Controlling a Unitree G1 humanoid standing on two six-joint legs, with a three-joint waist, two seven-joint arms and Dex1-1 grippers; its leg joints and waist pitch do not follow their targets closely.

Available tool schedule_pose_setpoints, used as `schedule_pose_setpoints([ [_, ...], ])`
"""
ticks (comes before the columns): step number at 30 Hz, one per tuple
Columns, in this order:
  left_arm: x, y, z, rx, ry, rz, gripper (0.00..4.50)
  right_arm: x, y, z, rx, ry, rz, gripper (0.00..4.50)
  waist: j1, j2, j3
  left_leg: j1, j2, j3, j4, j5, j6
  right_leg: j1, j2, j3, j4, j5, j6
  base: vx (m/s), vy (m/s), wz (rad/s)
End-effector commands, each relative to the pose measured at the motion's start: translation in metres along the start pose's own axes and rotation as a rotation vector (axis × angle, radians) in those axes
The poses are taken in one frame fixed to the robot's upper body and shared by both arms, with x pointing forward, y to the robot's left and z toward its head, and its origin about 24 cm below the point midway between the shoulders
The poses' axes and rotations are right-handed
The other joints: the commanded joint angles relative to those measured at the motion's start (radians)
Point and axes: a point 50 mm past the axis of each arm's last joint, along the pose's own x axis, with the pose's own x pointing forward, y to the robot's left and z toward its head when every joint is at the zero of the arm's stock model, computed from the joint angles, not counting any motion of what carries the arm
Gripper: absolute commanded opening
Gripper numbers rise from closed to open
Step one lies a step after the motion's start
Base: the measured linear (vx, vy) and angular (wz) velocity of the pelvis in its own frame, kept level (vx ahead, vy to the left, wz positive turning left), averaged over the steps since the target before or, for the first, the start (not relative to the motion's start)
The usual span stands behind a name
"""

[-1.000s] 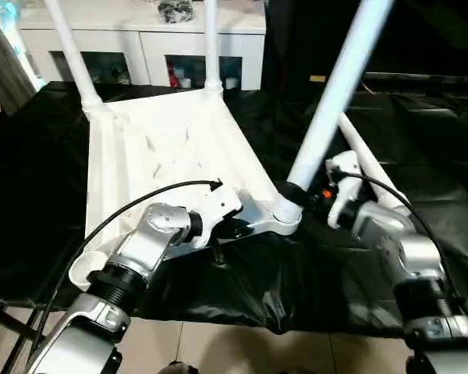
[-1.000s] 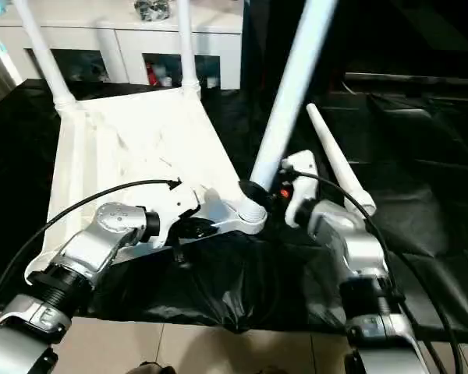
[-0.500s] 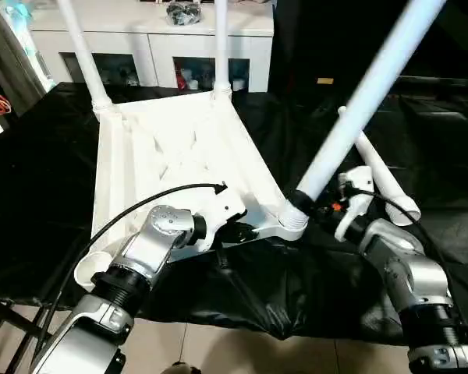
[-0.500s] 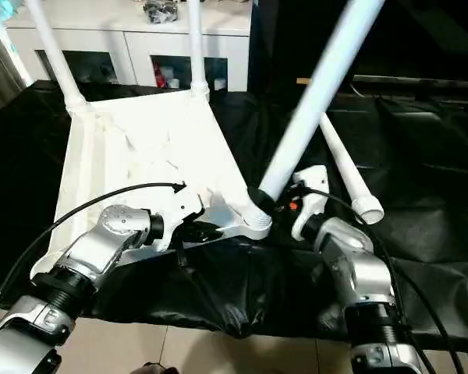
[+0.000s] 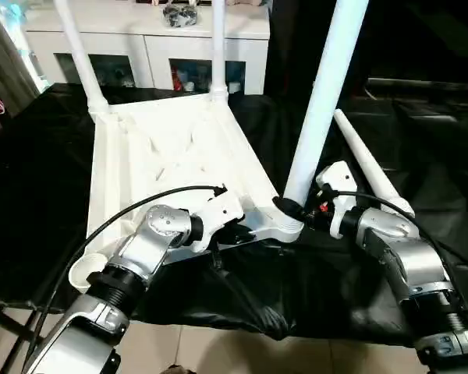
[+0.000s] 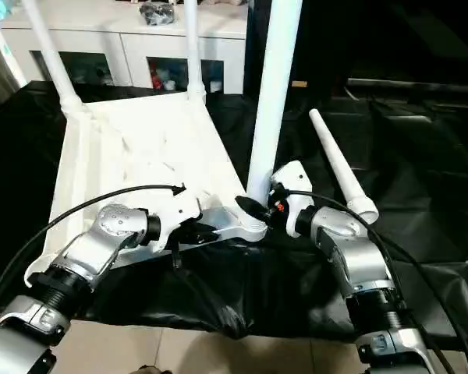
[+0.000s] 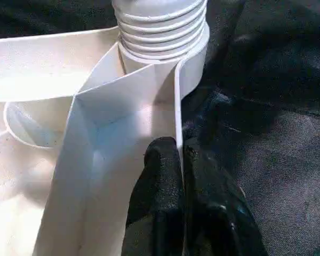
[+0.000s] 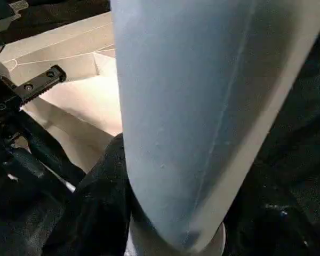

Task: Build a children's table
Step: Insert table leg to table base

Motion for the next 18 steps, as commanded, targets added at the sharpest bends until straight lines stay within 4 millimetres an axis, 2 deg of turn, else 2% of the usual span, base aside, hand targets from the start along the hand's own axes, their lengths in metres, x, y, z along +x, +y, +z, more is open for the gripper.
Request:
schedule_pose_setpoints([
  [1,-0.002,0.001,0.01,0.05,-0.038,-0.016,0.0,-0.004,0.013,-0.045,0.103,0.16,0.06,1.87,-0.002,-0.008,-0.055,0.039,0.034,-0.03,-0.08,-0.488,-0.028,0.014,-0.044,0.022,-0.096,-0.481,-0.146,0.0,0.0,0.0],
  [5,-0.002,-0.002,0.01,0.056,-0.036,-0.049,0.0,-0.005,0.013,-0.044,0.103,0.14,0.08,1.87,-0.001,-0.006,-0.055,0.04,0.035,-0.03,-0.081,-0.498,-0.028,0.012,-0.045,0.022,-0.099,-0.485,-0.144,0.0,0.0,0.0],
  [8,-0.007,-0.009,0.009,0.092,-0.029,-0.16,0.0,-0.009,0.016,-0.04,0.113,0.084,0.16,1.87,0.001,-0.004,-0.056,0.04,0.036,-0.031,-0.082,-0.507,-0.026,0.015,-0.047,0.023,-0.098,-0.473,-0.149,0.0,0.0,0.0],
  [12,-0.01,-0.01,0.009,0.115,-0.02,-0.212,0.0,-0.012,0.018,-0.041,0.104,0.083,0.222,1.87,0.004,-0.002,-0.055,0.039,0.039,-0.029,-0.086,-0.504,-0.027,0.015,-0.043,0.024,-0.09,-0.416,-0.179,0.0,0.0,0.0],
  [13,-0.011,-0.01,0.008,0.12,-0.017,-0.221,0.0,-0.013,0.018,-0.041,0.098,0.08,0.233,1.87,0.005,-0.005,-0.055,0.039,0.039,-0.029,-0.087,-0.509,-0.028,0.016,-0.045,0.024,-0.091,-0.428,-0.178,0.0,0.0,0.0],
  [18,-0.016,-0.006,0.008,0.121,-0.001,-0.22,0.0,-0.014,0.018,-0.045,0.078,0.099,0.26,1.87,0.012,-0.003,-0.053,0.043,0.04,-0.032,-0.087,-0.527,-0.039,0.013,-0.049,0.024,-0.094,-0.473,-0.169,0.0,0.0,0.0],
])
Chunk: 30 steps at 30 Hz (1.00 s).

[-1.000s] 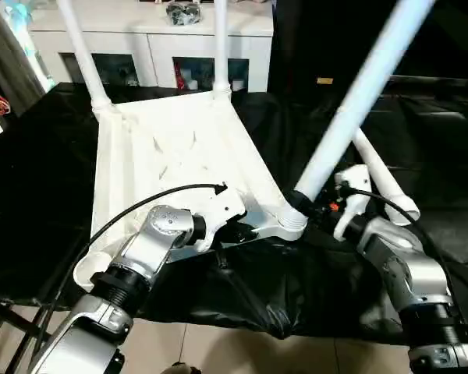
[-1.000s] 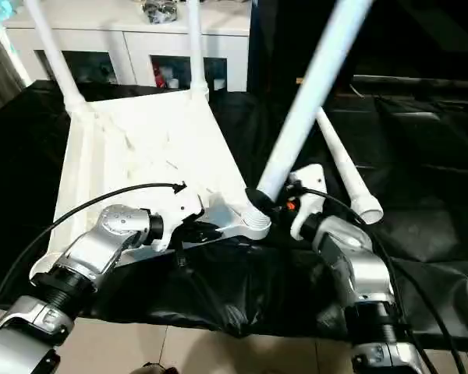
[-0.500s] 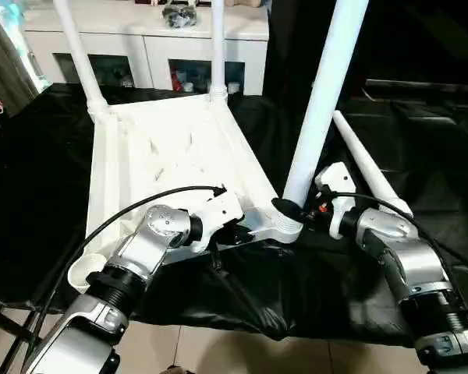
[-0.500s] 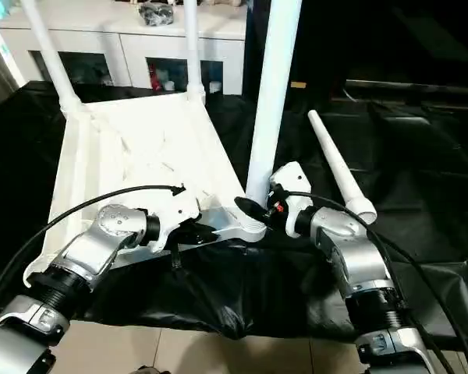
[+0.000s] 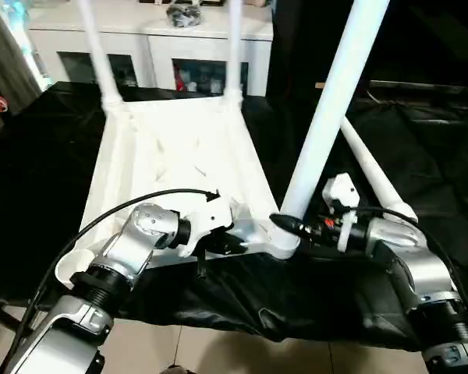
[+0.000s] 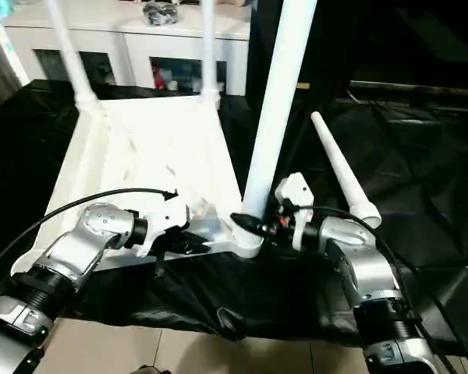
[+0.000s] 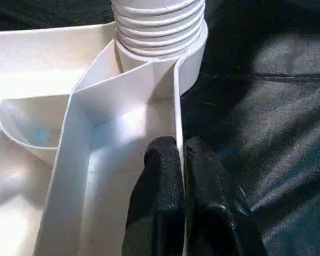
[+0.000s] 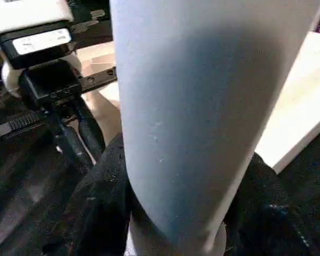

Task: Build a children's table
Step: Insert table leg to table base

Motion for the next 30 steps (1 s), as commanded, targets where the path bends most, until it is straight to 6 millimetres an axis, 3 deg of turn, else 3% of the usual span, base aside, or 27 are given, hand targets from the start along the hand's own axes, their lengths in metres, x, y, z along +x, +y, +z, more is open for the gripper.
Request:
schedule_pose_setpoints([
  [1,0.002,-0.002,0.016,0.082,-0.02,-0.063,0.0,-0.003,0.01,-0.038,0.108,0.148,0.03,1.87,-0.002,-0.001,-0.051,0.043,0.04,-0.032,-0.085,-0.531,-0.04,0.011,-0.049,0.025,-0.094,-0.48,-0.167,0.0,0.0,0.0],
  [7,-0.002,0.007,0.019,0.051,-0.04,0.019,0.0,0.002,0.007,-0.038,0.098,0.141,0.018,1.87,-0.002,-0.009,-0.05,0.042,0.04,-0.032,-0.085,-0.539,-0.041,0.009,-0.05,0.024,-0.096,-0.499,-0.163,0.0,0.0,0.0],
  [9,-0.002,0.016,0.024,0.017,-0.068,0.124,0.0,0.007,-0.009,-0.041,0.116,0.139,-0.182,1.87,-0.004,-0.007,-0.046,0.045,0.038,-0.035,-0.084,-0.561,-0.05,0.003,-0.053,0.022,-0.101,-0.557,-0.151,0.0,0.0,0.0],
  [12,-0.002,0.021,0.03,-0.021,-0.088,0.195,0.0,0.009,-0.02,-0.045,0.138,0.147,-0.339,1.87,-0.024,-0.006,-0.04,0.047,0.034,-0.047,-0.085,-0.627,-0.074,0.001,-0.053,0.005,-0.111,-0.658,-0.111,-0.019,0.005,-0.04],
  [14,0.0,0.026,0.038,-0.071,-0.104,0.273,0.0,0.014,-0.029,-0.049,0.167,0.149,-0.489,1.87,-0.043,0.006,-0.036,0.042,0.035,-0.061,-0.095,-0.687,-0.088,0.012,-0.048,-0.017,-0.114,-0.676,-0.09,-0.073,0.043,-0.27],
  [15,0.002,0.028,0.04,-0.093,-0.109,0.306,0.0,0.016,-0.032,-0.049,0.177,0.147,-0.534,1.87,-0.057,0.013,-0.035,0.039,0.04,-0.071,-0.109,-0.755,-0.096,0.026,-0.041,-0.036,-0.114,-0.632,-0.084,-0.058,0.047,-0.26],
  [17,0.006,0.03,0.045,-0.146,-0.11,0.385,0.0,0.021,-0.036,-0.049,0.207,0.14,-0.631,1.87,-0.066,0.034,-0.027,0.023,0.055,-0.083,-0.151,-0.879,-0.116,0.056,-0.027,-0.053,-0.075,-0.497,-0.102,-0.08,0.034,-0.2],
  [18,0.013,0.031,0.049,-0.195,-0.105,0.468,0.0,0.028,-0.039,-0.048,0.252,0.125,-0.712,1.87,-0.055,0.041,-0.023,0.002,0.076,-0.065,-0.201,-0.939,-0.118,0.084,-0.011,-0.056,0.006,-0.356,-0.131,-0.102,0.02,-0.15],
  [19,0.016,0.031,0.051,-0.211,-0.103,0.497,0.0,0.031,-0.039,-0.048,0.27,0.117,-0.733,1.87,-0.032,0.043,-0.018,-0.028,0.085,-0.049,-0.238,-0.959,-0.118,0.105,0.001,-0.056,0.077,-0.298,-0.131,-0.097,-0.033,0.09],
  [20,0.019,0.03,0.052,-0.22,-0.099,0.523,0.0,0.035,-0.039,-0.047,0.279,0.109,-0.747,1.87,0.016,0.032,-0.027,-0.015,0.077,0.004,-0.243,-0.884,-0.096,0.09,0.004,-0.016,0.115,-0.277,-0.108,0.0,0.0,0.0],
  [21,0.021,0.029,0.053,-0.224,-0.096,0.537,0.0,0.037,-0.039,-0.046,0.283,0.104,-0.755,1.87,-0.022,-0.023,-0.031,0.042,0.044,0.008,-0.162,-0.765,-0.076,0.032,-0.015,0.017,0.025,-0.48,-0.08,-0.009,-0.117,0.07],
  [22,0.026,0.026,0.054,-0.225,-0.097,0.537,0.0,0.041,-0.038,-0.045,0.287,0.103,-0.753,1.87,-0.019,-0.05,-0.012,0.093,-0.033,-0.036,0.117,-0.279,-0.005,-0.06,-0.144,0.052,-0.205,-1.159,0.004,0.037,-0.087,-0.32],
  [23,0.032,0.023,0.053,-0.213,-0.086,0.541,0.0,0.047,-0.036,-0.044,0.292,0.101,-0.745,1.87,-0.018,-0.042,-0.014,0.018,-0.029,-0.065,0.097,-0.213,0.002,0.024,-0.167,0.063,-0.161,-1.121,-0.005,0.094,-0.06,-0.39],
  [24,0.036,0.02,0.053,-0.208,-0.077,0.541,0.0,0.052,-0.034,-0.043,0.295,0.102,-0.732,1.87,0.001,-0.011,-0.034,-0.017,0.007,-0.088,-0.015,-0.214,-0.035,0.079,-0.125,0.024,-0.099,-0.851,-0.037,0.08,0.021,-0.34],
  [25,0.039,0.019,0.052,-0.207,-0.068,0.544,0.0,0.055,-0.032,-0.043,0.296,0.103,-0.727,1.87,0.007,-0.007,-0.044,0.027,0.023,-0.083,-0.038,-0.243,-0.031,0.038,-0.085,0.003,-0.094,-0.671,-0.063,0.0,0.0,0.0],
  [26,0.039,0.018,0.052,-0.202,-0.064,0.546,0.0,0.058,-0.031,-0.043,0.289,0.108,-0.719,1.87,-0.011,0.008,-0.05,0.04,0.031,-0.074,-0.051,-0.271,-0.028,0.036,-0.048,-0.01,-0.066,-0.366,-0.162,-0.036,-0.056,0.11],
  [27,0.04,0.018,0.052,-0.198,-0.062,0.549,0.0,0.06,-0.031,-0.043,0.282,0.115,-0.715,1.87,-0.019,0.015,-0.046,0.036,0.034,-0.068,-0.066,-0.306,-0.018,0.047,-0.046,-0.013,-0.069,-0.251,-0.224,-0.036,-0.056,0.11],
  [28,0.04,0.018,0.052,-0.198,-0.062,0.55,0.0,0.06,-0.031,-0.043,0.282,0.115,-0.715,1.87,-0.026,0.004,-0.034,0.034,0.03,-0.065,-0.071,-0.403,-0.01,0.047,-0.044,-0.022,-0.083,-0.356,-0.215,0.0,0.0,0.0],
  [29,0.039,0.018,0.052,-0.204,-0.059,0.552,0.0,0.061,-0.03,-0.044,0.279,0.12,-0.708,1.87,-0.028,0.004,-0.03,0.044,0.023,-0.061,-0.067,-0.454,-0.01,0.042,-0.045,-0.029,-0.099,-0.465,-0.187,0.0,0.0,0.0],
  [30,0.038,0.019,0.052,-0.21,-0.056,0.558,0.0,0.062,-0.03,-0.045,0.277,0.124,-0.707,1.87,-0.031,0.001,-0.029,0.059,0.014,-0.06,-0.057,-0.492,-0.015,0.03,-0.055,-0.034,-0.123,-0.613,-0.136,0.0,0.0,0.0],
])
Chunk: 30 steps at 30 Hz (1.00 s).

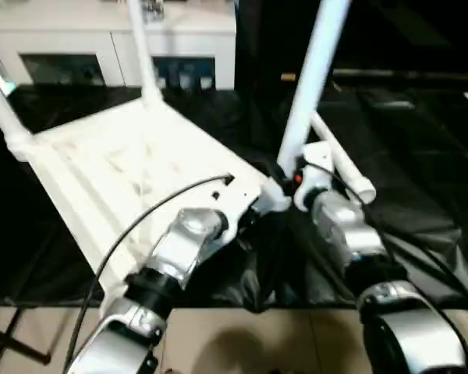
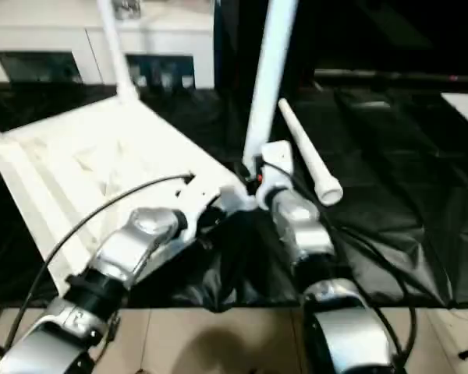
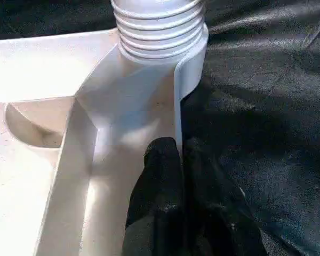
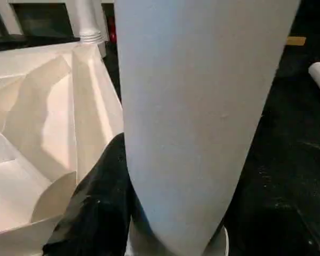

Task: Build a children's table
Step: Insert table leg to table base

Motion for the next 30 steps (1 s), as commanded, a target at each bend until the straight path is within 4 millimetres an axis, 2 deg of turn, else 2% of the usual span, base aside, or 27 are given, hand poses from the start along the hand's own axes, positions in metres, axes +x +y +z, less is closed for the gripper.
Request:
schedule_pose_setpoints([
  [1,-0.007,0.005,0.024,0.05,-0.085,0.031,0.0,-0.015,-0.004,-0.056,0.062,0.233,-0.046,1.87,-0.009,0.007,-0.045,0.01,0.02,-0.006,-0.086,-0.426,0.03,0.032,-0.058,0.021,-0.122,-0.652,-0.06,0.0,0.0,0.0],
  [2,-0.008,0.006,0.024,0.049,-0.083,0.033,0.0,-0.015,-0.004,-0.056,0.061,0.234,-0.046,1.87,-0.012,0.014,-0.043,0.009,0.02,-0.01,-0.089,-0.443,0.027,0.033,-0.056,0.011,-0.135,-0.701,-0.022,0.0,0.0,0.0],
  [3,-0.009,0.008,0.023,0.053,-0.083,0.037,0.0,-0.015,-0.004,-0.056,0.061,0.233,-0.046,1.87,-0.017,0.02,-0.046,0.016,0.025,-0.012,-0.092,-0.456,0.025,0.035,-0.058,-0.002,-0.143,-0.686,-0.012,0.0,0.0,0.0],
  [4,-0.01,0.009,0.023,0.063,-0.084,0.038,0.0,-0.015,-0.004,-0.056,0.052,0.235,-0.039,1.87,-0.017,0.022,-0.051,0.005,0.031,-0.015,-0.1,-0.437,0.024,0.051,-0.059,-0.007,-0.139,-0.624,-0.015,0.0,0.0,0.0],
  [5,-0.01,0.01,0.023,0.065,-0.084,0.038,0.0,-0.015,-0.003,-0.056,0.046,0.236,-0.035,1.87,-0.017,0.025,-0.054,0.004,0.034,-0.015,-0.103,-0.426,0.025,0.054,-0.06,-0.007,-0.137,-0.591,-0.022,0.0,0.0,0.0],
  [7,-0.011,0.01,0.022,0.079,-0.085,0.031,0.0,-0.014,-0.002,-0.056,-0.006,0.248,-0.009,1.87,-0.015,0.022,-0.051,0.005,0.035,-0.01,-0.107,-0.403,0.03,0.05,-0.06,-0.002,-0.134,-0.53,-0.058,0.0,0.0,0.0],
  [11,-0.012,0.01,0.021,0.094,-0.091,0.012,0.0,-0.013,0.003,-0.054,-0.024,0.238,0.06,1.87,-0.019,0.022,-0.053,0.005,0.037,-0.008,-0.108,-0.399,0.032,0.05,-0.062,0.005,-0.129,-0.514,-0.08,0.0,0.0,0.0],
  [12,-0.013,0.009,0.021,0.097,-0.092,0.009,0.0,-0.013,0.003,-0.052,-0.024,0.233,0.071,2.22,-0.019,0.023,-0.053,0.004,0.039,-0.007,-0.109,-0.393,0.034,0.05,-0.063,0.008,-0.126,-0.497,-0.092,0.0,0.0,0.0],
  [13,-0.013,0.009,0.021,0.098,-0.091,0.008,0.0,-0.012,0.004,-0.052,-0.025,0.229,0.077,2.22,-0.019,0.024,-0.055,0.003,0.04,-0.006,-0.109,-0.383,0.034,0.051,-0.063,0.011,-0.122,-0.476,-0.103,0.0,0.0,0.0],
  [14,-0.013,0.01,0.021,0.101,-0.09,0.007,0.0,-0.012,0.004,-0.051,-0.03,0.227,0.085,2.57,-0.02,0.02,-0.055,0.002,0.04,-0.005,-0.109,-0.377,0.036,0.052,-0.063,0.012,-0.121,-0.467,-0.108,0.0,0.0,0.0],
  [17,-0.013,0.01,0.021,0.103,-0.093,0.0,0.0,-0.01,0.004,-0.047,-0.029,0.217,0.1,2.62,-0.016,0.021,-0.06,0.004,0.042,0.0,-0.107,-0.346,0.039,0.051,-0.067,0.018,-0.116,-0.428,-0.137,0.0,0.0,0.0],
  [18,-0.013,0.009,0.021,0.105,-0.094,-0.002,0.0,-0.01,0.004,-0.047,-0.027,0.215,0.102,2.83,-0.018,0.017,-0.059,-0.002,0.041,0.0,-0.107,-0.326,0.043,0.056,-0.064,0.019,-0.11,-0.408,-0.145,0.0,0.0,0.0],
  [19,-0.014,0.009,0.021,0.11,-0.097,-0.007,0.0,-0.009,0.004,-0.045,-0.029,0.208,0.107,3.05,-0.017,0.018,-0.057,-0.002,0.04,0.003,-0.108,-0.323,0.047,0.053,-0.062,0.02,-0.109,-0.421,-0.142,0.0,0.0,0.0],
  [21,-0.014,0.009,0.021,0.113,-0.099,-0.019,0.0,-0.009,0.004,-0.043,-0.026,0.2,0.12,3.09,-0.015,0.018,-0.059,0.001,0.039,0.006,-0.104,-0.308,0.048,0.051,-0.064,0.025,-0.109,-0.417,-0.148,0.0,0.0,0.0],
  [24,-0.017,0.007,0.02,0.137,-0.115,-0.057,0.0,-0.009,0.003,-0.038,-0.036,0.177,0.151,3.35,-0.008,0.019,-0.067,-0.003,0.044,0.008,-0.1,-0.232,0.056,0.056,-0.063,0.03,-0.093,-0.321,-0.183,0.0,0.0,0.0],
  [25,-0.017,0.007,0.02,0.14,-0.118,-0.062,0.0,-0.009,0.002,-0.037,-0.039,0.173,0.157,3.47,-0.004,0.02,-0.072,-0.004,0.046,0.01,-0.097,-0.19,0.066,0.057,-0.061,0.031,-0.083,-0.263,-0.202,0.0,0.0,0.0],
  [26,-0.018,0.007,0.02,0.148,-0.123,-0.073,0.0,-0.009,0.002,-0.035,-0.045,0.166,0.168,3.6,-0.001,0.019,-0.072,-0.006,0.045,0.013,-0.095,-0.173,0.074,0.058,-0.062,0.031,-0.082,-0.243,-0.208,0.0,0.0,0.0],
  [27,-0.021,0.007,0.019,0.159,-0.126,-0.103,0.0,-0.011,0.0,-0.03,-0.062,0.147,0.208,3.6,0.002,0.02,-0.073,-0.012,0.046,0.013,-0.094,-0.136,0.085,0.062,-0.061,0.031,-0.072,-0.205,-0.22,0.0,0.0,0.0],
  [29,-0.024,0.008,0.016,0.181,-0.129,-0.146,0.0,-0.015,-0.003,-0.023,-0.096,0.126,0.273,3.78,0.009,0.017,-0.077,-0.011,0.048,0.017,-0.087,-0.081,0.101,0.062,-0.059,0.033,-0.062,-0.137,-0.233,0.0,0.0,0.0],
  [30,-0.027,0.009,0.015,0.197,-0.132,-0.175,0.0,-0.019,-0.005,-0.019,-0.114,0.113,0.318,3.78,0.012,0.015,-0.081,-0.014,0.045,0.021,-0.081,-0.041,0.118,0.064,-0.058,0.037,-0.049,-0.062,-0.253,0.0,0.0,0.0],
])
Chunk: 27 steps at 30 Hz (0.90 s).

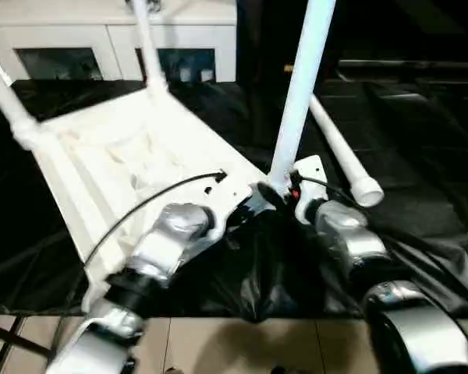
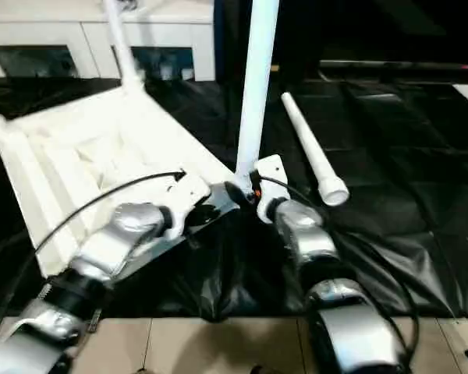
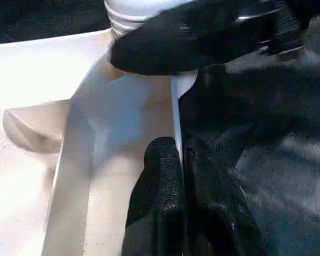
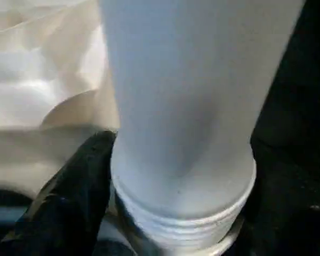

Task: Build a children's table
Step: Insert table leg to table base

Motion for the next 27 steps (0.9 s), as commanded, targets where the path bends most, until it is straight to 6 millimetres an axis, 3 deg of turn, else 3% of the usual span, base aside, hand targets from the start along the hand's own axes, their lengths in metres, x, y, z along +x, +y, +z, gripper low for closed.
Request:
schedule_pose_setpoints([
  [1,-0.004,-0.003,0.015,0.086,-0.084,-0.097,0.0,-0.009,0.002,0.0,-0.031,0.012,0.115,3.78,0.004,0.0,-0.089,0.0,0.023,0.004,-0.056,-0.004,0.145,0.072,-0.055,0.056,-0.027,-0.002,-0.275,0.074,-0.006,0.02],
  [3,-0.006,-0.003,0.014,0.081,-0.084,-0.115,0.0,-0.013,0.001,0.002,-0.046,0.003,0.14,3.78,0.013,-0.002,-0.095,-0.001,0.02,0.005,-0.046,0.085,0.195,0.071,-0.053,0.057,-0.012,0.111,-0.295,0.064,-0.003,0.0],
  [5,-0.007,-0.002,0.012,0.101,-0.084,-0.134,0.0,-0.019,-0.001,0.004,-0.058,0.004,0.169,3.78,0.018,-0.005,-0.092,-0.003,0.021,0.009,-0.044,0.076,0.213,0.068,-0.057,0.057,-0.013,0.088,-0.3,0.0,0.0,0.0],
  [8,-0.01,-0.001,0.008,0.116,-0.075,-0.178,0.0,-0.032,-0.004,0.007,-0.1,0.013,0.254,3.78,0.03,-0.004,-0.088,-0.001,0.024,0.013,-0.045,0.023,0.196,0.064,-0.054,0.059,-0.021,-0.007,-0.272,0.0,0.0,0.0],
  [11,-0.013,-0.002,0.006,0.132,-0.079,-0.243,0.0,-0.044,-0.005,0.011,-0.123,0.03,0.316,3.78,0.035,0.003,-0.081,0.003,0.026,0.014,-0.053,-0.067,0.141,0.062,-0.053,0.058,-0.036,-0.126,-0.243,0.0,0.0,0.0],
  [12,-0.013,-0.002,0.006,0.135,-0.079,-0.265,0.0,-0.048,-0.005,0.012,-0.129,0.034,0.333,3.78,0.04,-0.001,-0.082,0.005,0.026,0.014,-0.055,-0.087,0.125,0.064,-0.051,0.059,-0.04,-0.15,-0.225,0.0,0.0,0.0],
  [19,-0.018,-0.006,0.0,0.17,-0.054,-0.366,0.0,-0.054,-0.004,0.014,-0.163,0.062,0.371,3.78,0.044,0.0,-0.082,0.003,0.022,0.014,-0.056,-0.112,0.083,0.061,-0.05,0.059,-0.044,-0.18,-0.203,0.0,0.0,0.0],
  [27,-0.022,-0.006,-0.007,0.184,-0.03,-0.396,0.0,-0.054,-0.001,0.013,-0.168,0.101,0.404,3.78,0.045,-0.001,-0.087,-0.001,0.021,0.012,-0.053,-0.07,0.094,0.067,-0.048,0.059,-0.032,-0.11,-0.218,0.0,0.0,0.0],
])
